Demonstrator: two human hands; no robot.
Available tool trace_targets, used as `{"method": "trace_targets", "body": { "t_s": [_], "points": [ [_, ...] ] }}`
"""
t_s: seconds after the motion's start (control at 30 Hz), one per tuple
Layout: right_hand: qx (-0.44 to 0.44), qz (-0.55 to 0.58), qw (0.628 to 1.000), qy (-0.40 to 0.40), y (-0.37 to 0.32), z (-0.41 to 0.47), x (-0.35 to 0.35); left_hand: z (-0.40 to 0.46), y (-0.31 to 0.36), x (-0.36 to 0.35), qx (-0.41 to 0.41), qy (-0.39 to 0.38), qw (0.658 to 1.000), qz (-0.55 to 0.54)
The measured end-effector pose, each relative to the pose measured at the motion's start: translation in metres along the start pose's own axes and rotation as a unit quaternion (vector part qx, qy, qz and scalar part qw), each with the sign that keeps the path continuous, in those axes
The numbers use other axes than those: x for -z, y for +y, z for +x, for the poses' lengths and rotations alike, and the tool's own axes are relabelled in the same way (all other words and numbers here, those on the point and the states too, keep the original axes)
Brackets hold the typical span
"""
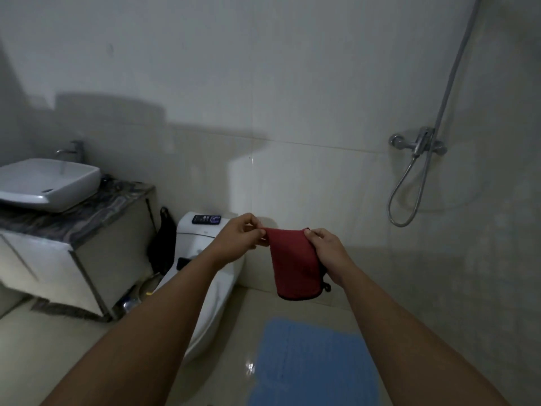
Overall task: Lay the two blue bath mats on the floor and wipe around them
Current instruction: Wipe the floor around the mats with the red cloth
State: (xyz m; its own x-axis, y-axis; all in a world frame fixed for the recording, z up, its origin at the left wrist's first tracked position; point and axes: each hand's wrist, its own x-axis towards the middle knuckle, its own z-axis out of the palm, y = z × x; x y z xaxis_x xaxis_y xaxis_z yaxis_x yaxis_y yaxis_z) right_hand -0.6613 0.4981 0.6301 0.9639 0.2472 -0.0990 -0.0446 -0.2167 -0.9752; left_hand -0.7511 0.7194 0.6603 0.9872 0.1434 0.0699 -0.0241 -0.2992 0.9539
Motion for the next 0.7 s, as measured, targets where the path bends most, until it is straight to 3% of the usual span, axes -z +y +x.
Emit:
{"method": "trace_targets", "body": {
  "t_s": [0.1, 0.27, 0.37, 0.47, 0.7],
  "points": [
    [-0.042, 0.101, 0.993, -0.037, 0.01, 0.007, -0.006, -0.002, -0.004, -0.009, 0.063, 0.021, 0.997, -0.047],
    [-0.088, 0.196, 0.967, -0.136, 0.033, 0.022, -0.014, -0.005, -0.024, -0.027, 0.133, 0.119, 0.982, -0.056],
    [-0.137, 0.181, 0.942, -0.246, 0.061, 0.027, -0.022, -0.013, -0.048, -0.039, 0.176, 0.17, 0.967, -0.069],
    [-0.202, 0.159, 0.918, -0.303, 0.094, 0.025, -0.038, -0.03, -0.077, -0.048, 0.219, 0.203, 0.952, -0.065],
    [-0.36, 0.12, 0.874, -0.303, 0.194, 0.012, -0.106, -0.085, -0.191, -0.065, 0.35, 0.231, 0.907, -0.044]
  ]
}}
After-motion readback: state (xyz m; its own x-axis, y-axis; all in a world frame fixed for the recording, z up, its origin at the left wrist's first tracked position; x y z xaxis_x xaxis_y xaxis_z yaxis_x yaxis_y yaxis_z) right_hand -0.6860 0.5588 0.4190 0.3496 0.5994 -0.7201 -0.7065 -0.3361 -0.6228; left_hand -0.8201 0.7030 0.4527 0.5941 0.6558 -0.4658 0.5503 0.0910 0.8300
